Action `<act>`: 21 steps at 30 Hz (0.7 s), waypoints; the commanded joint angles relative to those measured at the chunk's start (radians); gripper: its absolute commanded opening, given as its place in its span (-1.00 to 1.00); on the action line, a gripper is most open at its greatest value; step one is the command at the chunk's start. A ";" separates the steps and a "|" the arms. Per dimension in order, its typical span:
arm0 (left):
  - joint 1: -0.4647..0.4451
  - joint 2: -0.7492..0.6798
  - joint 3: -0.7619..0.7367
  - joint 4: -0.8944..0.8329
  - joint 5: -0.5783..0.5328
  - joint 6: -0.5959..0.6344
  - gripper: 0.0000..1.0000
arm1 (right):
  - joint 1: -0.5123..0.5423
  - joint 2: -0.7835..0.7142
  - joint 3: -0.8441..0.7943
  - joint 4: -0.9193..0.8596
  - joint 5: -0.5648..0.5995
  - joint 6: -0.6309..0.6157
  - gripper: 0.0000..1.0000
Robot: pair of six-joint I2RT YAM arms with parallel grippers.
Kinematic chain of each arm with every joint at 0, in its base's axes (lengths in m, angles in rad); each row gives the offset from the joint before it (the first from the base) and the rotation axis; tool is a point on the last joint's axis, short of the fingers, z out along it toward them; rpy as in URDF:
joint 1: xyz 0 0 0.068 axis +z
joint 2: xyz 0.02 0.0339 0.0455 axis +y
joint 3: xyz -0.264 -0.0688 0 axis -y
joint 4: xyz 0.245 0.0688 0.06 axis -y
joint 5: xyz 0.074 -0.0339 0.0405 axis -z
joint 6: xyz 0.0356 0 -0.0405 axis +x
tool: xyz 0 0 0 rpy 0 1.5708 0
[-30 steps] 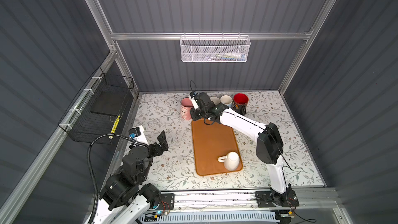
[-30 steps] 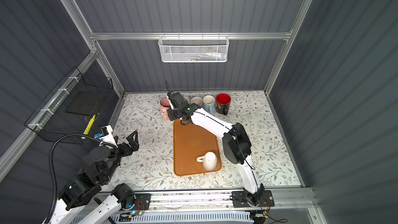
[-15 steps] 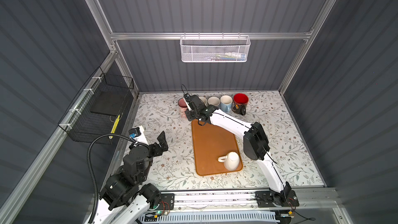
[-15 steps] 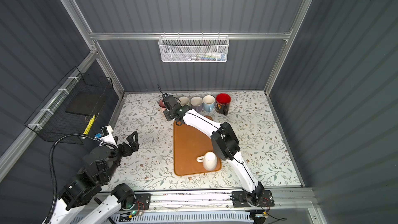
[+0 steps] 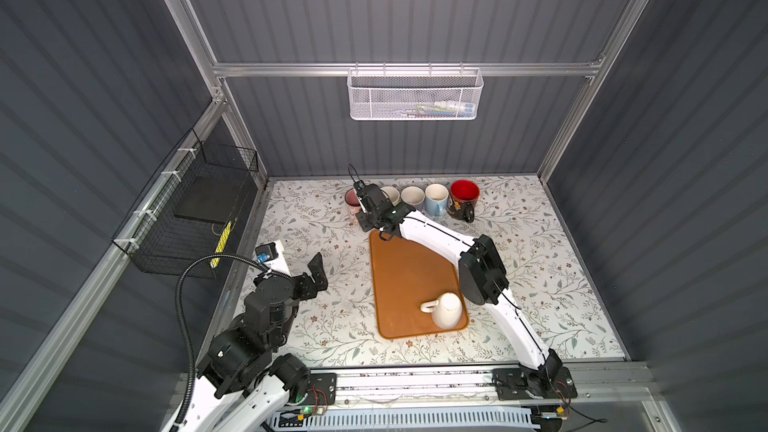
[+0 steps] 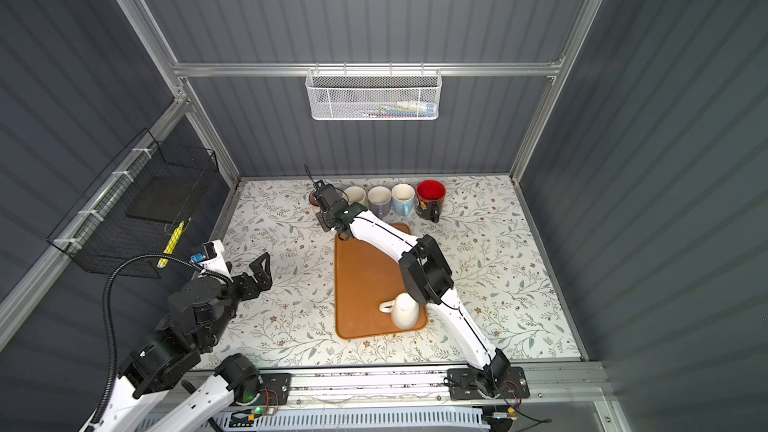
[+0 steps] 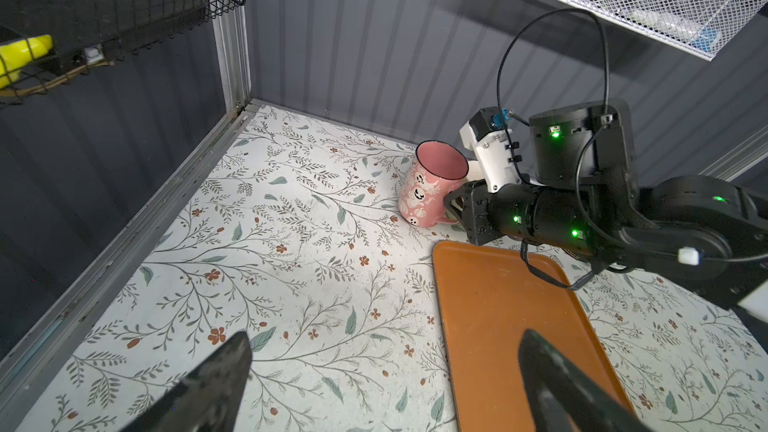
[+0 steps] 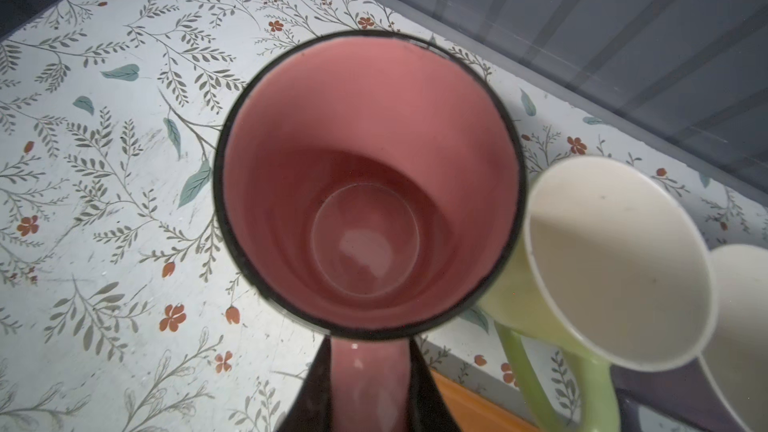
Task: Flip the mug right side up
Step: 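Lower the pink mug upright beside the light green mug with the right gripper, then open the right gripper and lift it away from the pink mug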
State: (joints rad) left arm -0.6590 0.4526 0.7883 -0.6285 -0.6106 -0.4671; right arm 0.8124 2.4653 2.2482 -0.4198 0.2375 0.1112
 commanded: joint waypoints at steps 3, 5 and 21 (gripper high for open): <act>0.006 0.016 -0.003 0.003 0.005 -0.008 0.99 | -0.025 0.003 0.099 0.073 -0.004 0.030 -1.00; 0.006 0.018 -0.002 0.003 0.004 -0.007 0.99 | -0.031 0.009 0.102 0.072 -0.009 0.037 -1.00; 0.006 0.035 -0.004 0.003 0.000 -0.007 0.99 | -0.044 0.036 0.105 0.081 -0.035 0.037 -1.00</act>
State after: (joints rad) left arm -0.6590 0.4847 0.7883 -0.6285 -0.6098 -0.4671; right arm 0.7712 2.4958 2.2967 -0.4362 0.2039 0.1379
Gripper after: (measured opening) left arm 0.997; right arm 0.206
